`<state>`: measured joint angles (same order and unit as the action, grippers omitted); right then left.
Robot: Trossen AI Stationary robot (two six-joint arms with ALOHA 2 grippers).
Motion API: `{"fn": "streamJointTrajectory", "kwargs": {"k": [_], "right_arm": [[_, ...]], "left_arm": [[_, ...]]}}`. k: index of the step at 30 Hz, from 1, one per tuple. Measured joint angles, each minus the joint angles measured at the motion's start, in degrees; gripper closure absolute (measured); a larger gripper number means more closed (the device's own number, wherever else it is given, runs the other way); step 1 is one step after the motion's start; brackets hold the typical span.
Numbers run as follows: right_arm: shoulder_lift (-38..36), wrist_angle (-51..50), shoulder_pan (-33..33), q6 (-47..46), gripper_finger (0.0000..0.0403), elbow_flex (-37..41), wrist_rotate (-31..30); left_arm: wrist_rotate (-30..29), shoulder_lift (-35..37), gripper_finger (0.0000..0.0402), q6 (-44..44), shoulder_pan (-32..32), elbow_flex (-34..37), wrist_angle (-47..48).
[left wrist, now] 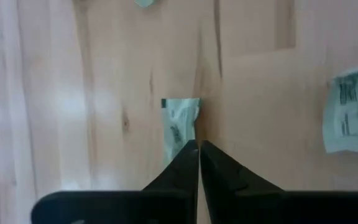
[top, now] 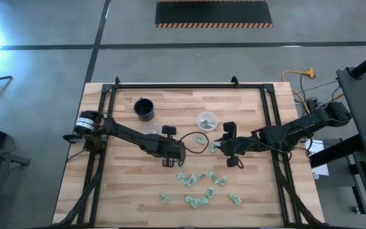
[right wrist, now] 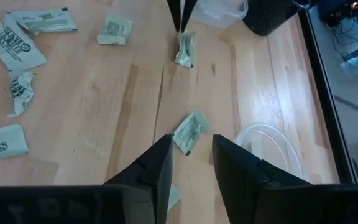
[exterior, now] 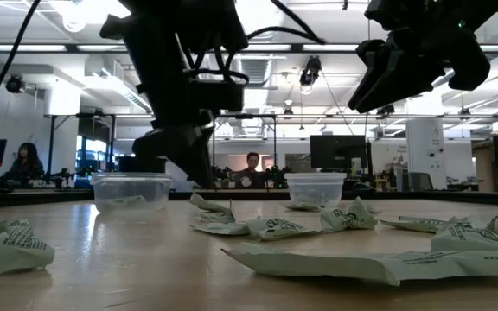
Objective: Pick and place items into bin
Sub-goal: Put the stevia packet into the left transparent bin
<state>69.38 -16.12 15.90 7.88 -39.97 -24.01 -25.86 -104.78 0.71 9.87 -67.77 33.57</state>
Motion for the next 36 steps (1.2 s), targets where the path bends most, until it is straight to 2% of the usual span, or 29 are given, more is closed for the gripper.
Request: {"fn": "streamJointTrajectory", "kwargs": {"k": [3, 11, 16, 22, 28, 36], "right_arm": [[0.0, 0.0, 0.0, -0.1, 0.0296, 0.0, 0.0], [0.0, 0.0, 0.0, -0.2, 0.0303, 0.0, 0.0], [0.0, 0.0, 0.0, -0.2, 0.0301, 0.0, 0.0], [0.0, 0.0, 0.0, -0.4, 0.0299, 0.0, 0.0], [0.0, 0.1, 0.0, -0.4, 0.0307, 0.0, 0.0], [0.0, 0.1, 0.0, -0.4, 0.0303, 0.0, 0.0]], "left_arm": [[1.9, -0.5, 0.0383, -1.6, -0.1, 0.2, -0.2], [1.3, -0.6, 0.0276, -3.0, -1.1, 0.2, -0.2], [1.2, -0.7, 0.0235, -2.7, -2.8, 0.8, -0.1], [2.1, -0.9, 0.0228, -2.6, -3.9, 0.9, -0.3], [7.4, -1.0, 0.0228, -2.6, -5.4, 1.0, -0.4], [7.7, -1.4, 0.0228, -2.6, -7.2, 1.6, -1.5]]}}
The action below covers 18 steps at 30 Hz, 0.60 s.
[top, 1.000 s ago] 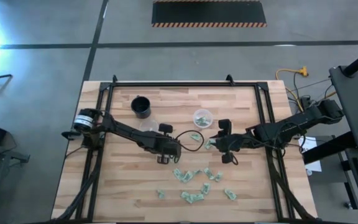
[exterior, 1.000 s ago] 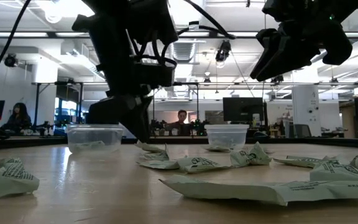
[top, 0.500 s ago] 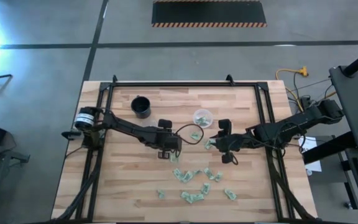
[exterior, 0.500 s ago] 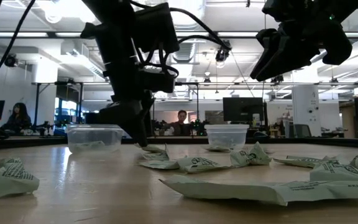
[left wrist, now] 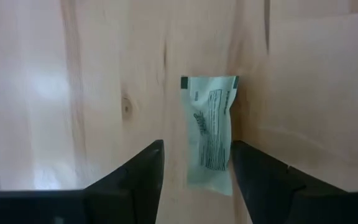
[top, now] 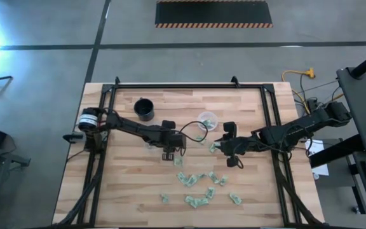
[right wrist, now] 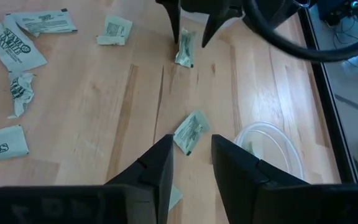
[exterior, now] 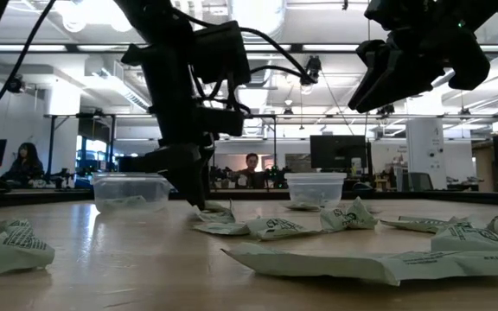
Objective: Pick and place items into bin
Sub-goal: Put the stevia packet into the left transparent bin
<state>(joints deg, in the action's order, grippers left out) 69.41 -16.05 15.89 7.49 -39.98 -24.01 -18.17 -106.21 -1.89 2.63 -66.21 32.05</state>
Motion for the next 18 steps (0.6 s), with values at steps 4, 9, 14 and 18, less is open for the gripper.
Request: {"fn": "streamJointTrajectory", "kwargs": {"k": [4, 9, 14, 18], "right_arm": [[0.0, 0.0, 0.0, 0.0, 0.0306, 0.0, 0.0], [0.0, 0.0, 0.0, 0.0, 0.0312, 0.0, 0.0], [0.0, 0.0, 0.0, 0.0, 0.0310, 0.0, 0.0], [0.0, 0.0, 0.0, 0.0, 0.0313, 0.0, 0.0]], "left_arm": [[0.1, 0.0, 0.0234, 0.0, -0.2, 0.0, -0.1], [1.2, 0.0, 0.0284, 0.0, -0.4, 0.0, 0.0], [3.0, 0.0, 0.0352, 0.0, -0.8, 0.0, 0.0], [3.1, 0.0, 0.0395, 0.0, -0.8, 0.0, -0.1]]}}
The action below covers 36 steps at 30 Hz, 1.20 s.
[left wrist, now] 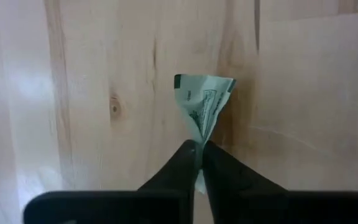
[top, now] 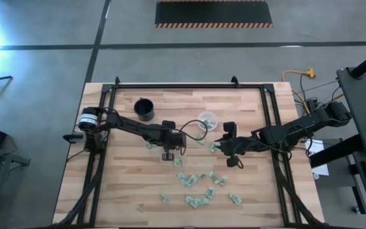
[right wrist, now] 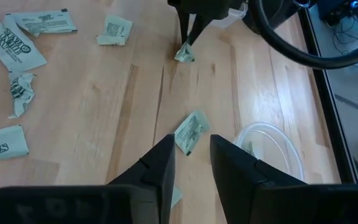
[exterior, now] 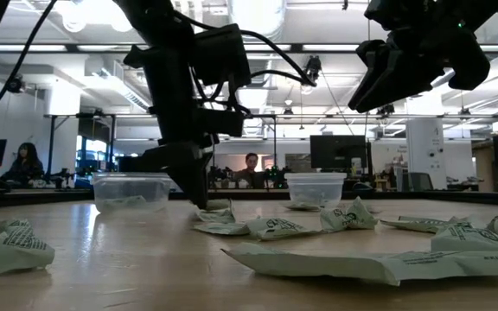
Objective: Pick and place items into bin
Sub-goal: Put the stevia packet into the left transparent bin
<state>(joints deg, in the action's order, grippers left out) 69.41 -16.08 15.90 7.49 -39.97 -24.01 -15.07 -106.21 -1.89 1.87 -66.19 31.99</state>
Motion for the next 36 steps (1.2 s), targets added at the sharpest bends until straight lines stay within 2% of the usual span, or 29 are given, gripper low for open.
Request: {"fn": "streamJointTrajectory", "kwargs": {"k": [12, 24, 30, 36], "right_arm": [[0.0, 0.0, 0.0, 0.0, 0.0312, 0.0, 0.0], [0.0, -0.4, 0.0, -0.4, 0.0318, 0.0, 0.0], [0.0, -0.6, 0.0, -1.1, 0.0314, 0.0, 0.1], [0.0, -0.5, 0.0, -1.1, 0.0322, 0.0, 0.1]], "left_arm": [[-6.8, 1.9, 0.0401, 0.1, 3.7, -3.1, 2.5], [-17.1, 9.9, 0.0401, 13.8, 8.4, -2.1, 17.1], [-17.3, 11.4, 0.0402, 21.3, 8.4, 1.2, 23.1], [-18.0, 11.7, 0.0402, 25.0, 8.4, 4.8, 23.1]]}}
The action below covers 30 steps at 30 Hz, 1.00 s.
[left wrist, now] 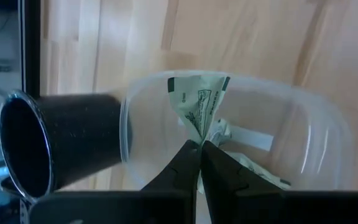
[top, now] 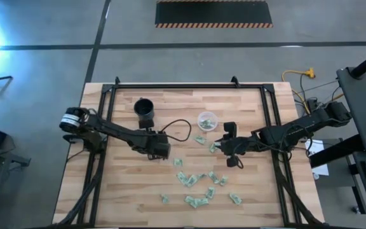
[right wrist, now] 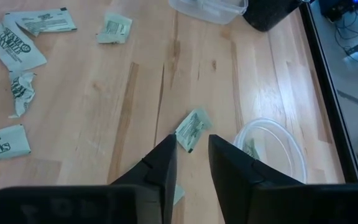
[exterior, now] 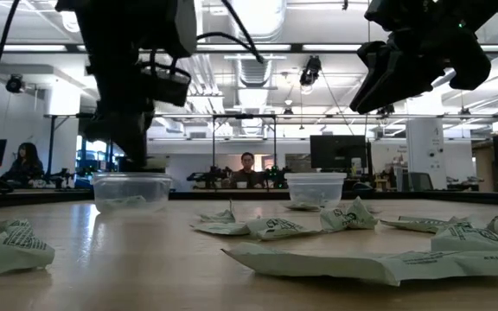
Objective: Pick and place items into bin
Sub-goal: Put the stevia packet into the left transparent bin, then put the stevia packet into the right transparent bin
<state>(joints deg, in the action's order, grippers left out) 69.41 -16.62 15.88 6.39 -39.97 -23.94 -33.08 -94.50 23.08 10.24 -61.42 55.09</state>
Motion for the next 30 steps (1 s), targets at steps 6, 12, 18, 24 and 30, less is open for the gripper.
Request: {"fn": "streamJointTrajectory", "kwargs": {"k": [6, 12, 18, 24, 30], "right_arm": [[0.0, 0.0, 0.0, -0.1, 0.0326, 0.0, 0.0], [0.0, 0.0, 0.0, -0.3, 0.0320, 0.0, 0.0], [0.0, 0.1, 0.0, -1.7, 0.0315, 0.0, 2.6], [1.8, 2.4, 0.0, -1.7, 0.0317, 0.0, 9.4], [8.3, 2.3, 0.0, -1.3, 0.0326, 0.0, 9.4]], "left_arm": [[-0.1, 0.0, 0.0393, 2.1, 0.0, 1.9, -0.1], [-0.1, 0.0, 0.0341, 2.2, 0.0, 2.6, -0.6], [-0.1, 0.0, 0.0290, 2.1, 0.0, 1.4, -0.6], [0.7, 2.7, 0.0274, 2.5, 2.1, 0.7, -0.8], [-1.7, 7.1, 0.0279, 6.6, 9.5, 0.6, -2.3]]}}
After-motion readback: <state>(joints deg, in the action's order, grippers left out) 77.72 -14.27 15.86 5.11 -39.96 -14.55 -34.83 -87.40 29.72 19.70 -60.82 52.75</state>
